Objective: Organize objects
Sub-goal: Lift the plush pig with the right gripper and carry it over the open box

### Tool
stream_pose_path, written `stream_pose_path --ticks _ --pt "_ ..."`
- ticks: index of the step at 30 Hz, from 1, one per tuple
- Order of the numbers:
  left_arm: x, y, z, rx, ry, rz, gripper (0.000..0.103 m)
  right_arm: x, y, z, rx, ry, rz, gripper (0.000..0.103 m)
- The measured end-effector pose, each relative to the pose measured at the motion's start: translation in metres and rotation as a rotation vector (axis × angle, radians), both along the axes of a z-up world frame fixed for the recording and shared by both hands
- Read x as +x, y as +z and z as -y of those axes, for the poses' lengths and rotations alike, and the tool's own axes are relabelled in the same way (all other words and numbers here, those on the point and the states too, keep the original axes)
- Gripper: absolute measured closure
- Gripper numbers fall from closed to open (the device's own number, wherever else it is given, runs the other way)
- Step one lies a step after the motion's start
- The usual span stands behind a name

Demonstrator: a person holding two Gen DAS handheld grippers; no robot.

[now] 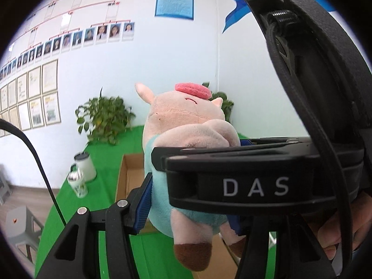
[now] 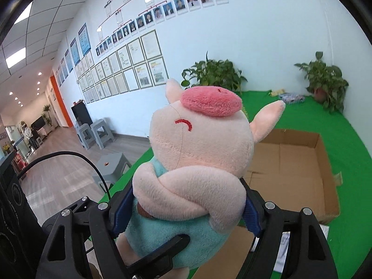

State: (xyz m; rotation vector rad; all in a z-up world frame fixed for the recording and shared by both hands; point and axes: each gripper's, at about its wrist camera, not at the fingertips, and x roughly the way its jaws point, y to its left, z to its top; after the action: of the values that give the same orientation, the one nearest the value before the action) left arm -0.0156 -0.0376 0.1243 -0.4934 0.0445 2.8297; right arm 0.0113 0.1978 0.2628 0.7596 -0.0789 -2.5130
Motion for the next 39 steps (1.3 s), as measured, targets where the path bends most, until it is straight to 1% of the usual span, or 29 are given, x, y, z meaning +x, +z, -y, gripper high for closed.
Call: stream_pose_path --ticks 1,3,4,6,9,11,14,15,16,18,21,22,24,29,30,31,33,34,38,39 --pt "-0.004 0.006 0.0 -0.002 -0.004 -0.011 0.049 0.009 0.012 -0.003 -0.003 -0.004 -0.008 0.027" --pt "-0.015 0.016 0.001 -0.004 -0.011 -0.027 0.049 0.009 0.036 -0.011 -0.007 -0.011 -0.029 0.027" --pt "-0.02 0.02 0.005 0.001 -0.015 -0.03 0.049 0.017 0.045 -0.01 -0.006 -0.015 -0.032 0.027" --pt "-0.032 0.026 0.013 0.007 -0.022 -0.033 0.049 0.01 0.061 -0.012 0.0 -0.023 -0.039 0.027" --pt "-0.049 0.032 0.025 0.016 -0.033 -0.023 0.049 -0.012 0.069 0.0 0.004 -0.025 -0.036 0.027" --pt "-0.059 0.033 0.031 0.022 -0.038 -0.011 0.049 -0.036 0.063 0.017 0.006 -0.027 -0.03 0.027" --pt "-0.067 0.03 0.034 0.025 -0.038 0.009 0.049 -0.081 0.037 0.05 0.013 -0.03 -0.016 0.028" --pt "-0.072 0.028 0.035 0.025 -0.038 0.017 0.049 -0.091 0.031 0.055 0.015 -0.028 -0.004 0.028" --pt "-0.074 0.026 0.035 0.028 -0.038 0.027 0.049 -0.101 0.02 0.07 0.018 -0.028 0.003 0.028" --pt "-0.088 0.02 0.041 0.036 -0.035 0.051 0.049 -0.116 0.005 0.079 0.027 -0.023 0.023 0.028" --pt "-0.101 0.011 0.048 0.048 -0.029 0.083 0.049 -0.15 -0.028 0.117 0.043 -0.017 0.053 0.028" --pt "-0.105 0.007 0.05 0.053 -0.028 0.095 0.049 -0.16 -0.037 0.122 0.052 -0.014 0.068 0.028" --pt "-0.115 -0.002 0.055 0.056 -0.023 0.127 0.049 -0.172 -0.064 0.135 0.069 -0.007 0.089 0.028" --pt "-0.139 -0.031 0.068 0.072 0.001 0.213 0.049 -0.214 -0.117 0.162 0.07 0.017 0.17 0.028" --pt "-0.144 -0.038 0.07 0.072 0.005 0.232 0.049 -0.227 -0.134 0.169 0.069 0.024 0.202 0.028" --pt "-0.149 -0.044 0.072 0.073 0.009 0.249 0.049 -0.233 -0.14 0.169 0.069 0.024 0.208 0.028" --pt "-0.159 -0.06 0.076 0.073 0.016 0.29 0.049 -0.253 -0.167 0.174 0.065 0.033 0.251 0.028" --pt "-0.163 -0.067 0.078 0.073 0.019 0.309 0.049 -0.263 -0.176 0.176 0.063 0.035 0.265 0.028" --pt "-0.183 -0.1 0.085 0.083 0.04 0.403 0.049 -0.297 -0.233 0.184 0.058 0.052 0.351 0.028" --pt "-0.189 -0.109 0.086 0.086 0.045 0.426 0.049 -0.308 -0.253 0.184 0.055 0.056 0.381 0.028"
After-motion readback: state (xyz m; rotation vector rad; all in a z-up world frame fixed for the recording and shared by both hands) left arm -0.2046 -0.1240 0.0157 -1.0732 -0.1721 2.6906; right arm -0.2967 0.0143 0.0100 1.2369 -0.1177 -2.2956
